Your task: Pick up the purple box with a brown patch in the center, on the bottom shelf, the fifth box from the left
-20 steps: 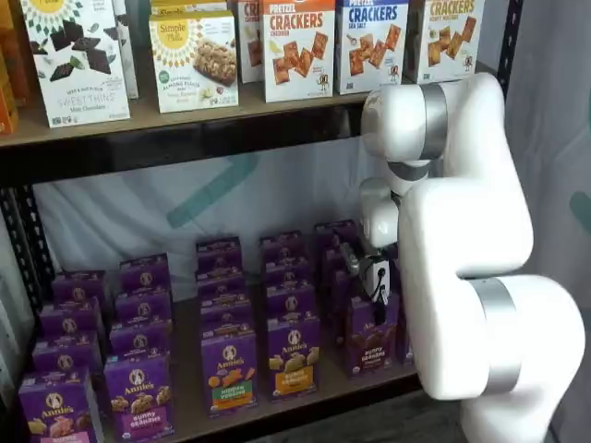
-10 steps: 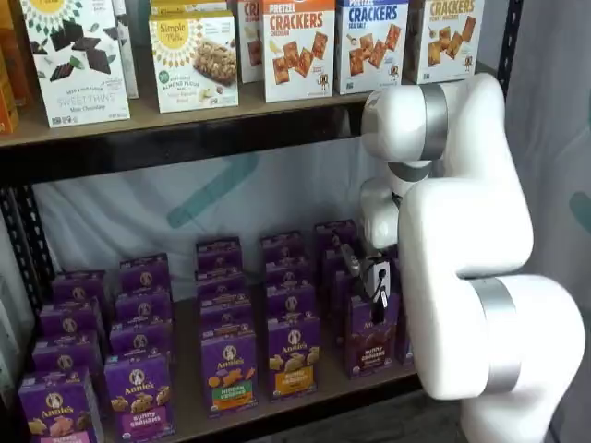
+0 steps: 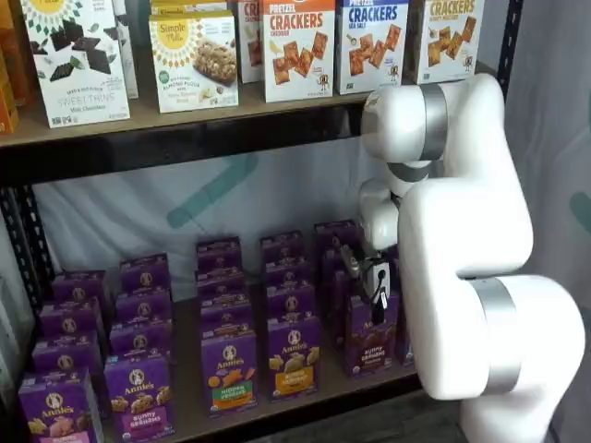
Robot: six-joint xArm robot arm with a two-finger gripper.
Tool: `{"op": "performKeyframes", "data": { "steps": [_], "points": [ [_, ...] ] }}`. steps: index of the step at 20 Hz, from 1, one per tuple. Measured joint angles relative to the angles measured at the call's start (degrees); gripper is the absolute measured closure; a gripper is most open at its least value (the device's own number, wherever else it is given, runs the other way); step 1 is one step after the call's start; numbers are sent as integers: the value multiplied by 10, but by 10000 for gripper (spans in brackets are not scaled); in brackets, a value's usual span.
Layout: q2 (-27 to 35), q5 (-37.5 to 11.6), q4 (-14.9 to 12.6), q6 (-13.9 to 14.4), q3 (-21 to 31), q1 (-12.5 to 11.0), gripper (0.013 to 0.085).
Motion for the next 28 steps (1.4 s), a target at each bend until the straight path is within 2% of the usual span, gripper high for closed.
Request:
{"op": "performKeyframes", "data": {
  "steps": [1, 4, 10, 14, 15, 19, 28],
  "points": [
    [0, -2, -2, 2, 1, 0, 570],
    [-2, -4, 1, 0, 4, 1, 650],
    [-8, 15, 18, -15, 6, 1, 650],
    [-24, 26, 15, -15, 23, -1, 650],
    [-29, 26, 22, -21, 31, -2, 650],
    [-66, 4, 83, -76, 87, -3, 650],
    [-162, -47, 141, -113, 229, 13, 650]
  ]
}}
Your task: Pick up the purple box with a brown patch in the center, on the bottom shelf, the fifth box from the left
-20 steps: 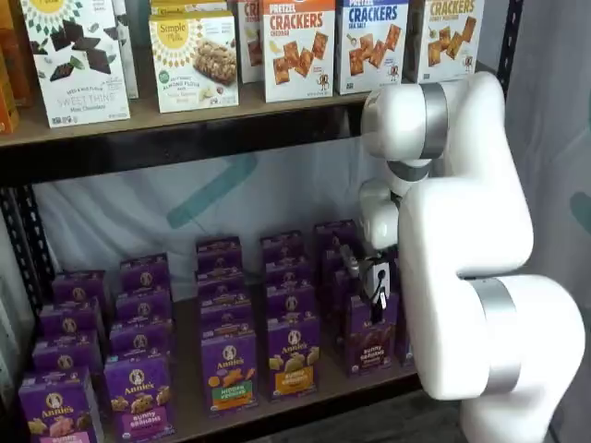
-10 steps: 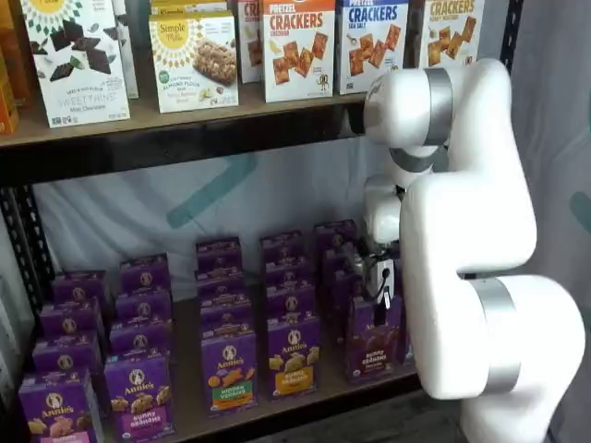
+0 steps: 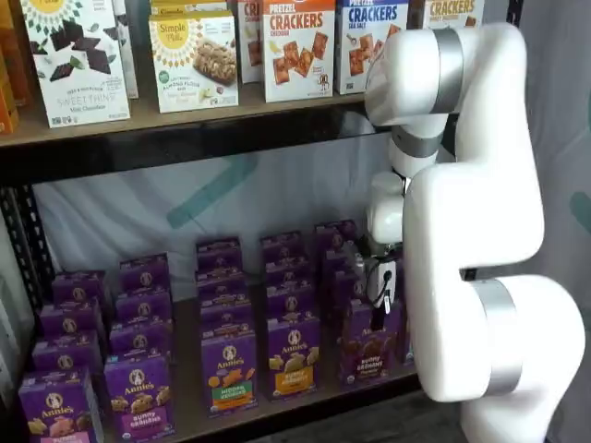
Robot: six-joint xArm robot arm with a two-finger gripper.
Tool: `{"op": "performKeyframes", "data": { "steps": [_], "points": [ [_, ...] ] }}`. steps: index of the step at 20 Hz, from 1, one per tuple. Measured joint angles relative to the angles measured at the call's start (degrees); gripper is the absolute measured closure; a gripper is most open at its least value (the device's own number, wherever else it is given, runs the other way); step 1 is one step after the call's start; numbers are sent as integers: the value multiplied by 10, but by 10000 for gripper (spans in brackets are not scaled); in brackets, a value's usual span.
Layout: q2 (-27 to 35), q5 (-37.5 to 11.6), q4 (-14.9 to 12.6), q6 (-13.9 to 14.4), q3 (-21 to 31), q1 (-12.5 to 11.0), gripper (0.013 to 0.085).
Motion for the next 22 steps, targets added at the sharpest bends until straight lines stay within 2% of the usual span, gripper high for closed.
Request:
{"op": "performKeyframes", "data": {
  "steps": [4, 15, 18, 20, 22],
  "points": [
    [-52, -28, 14, 0, 71, 14, 650],
    [-219, -87, 30, 26, 275, 57, 650],
    [-287, -80, 10, 59, 337, 68, 650],
    [-334, -66, -24, 98, 373, 75, 650],
    [-377, -50, -43, 124, 402, 83, 650]
  ]
}}
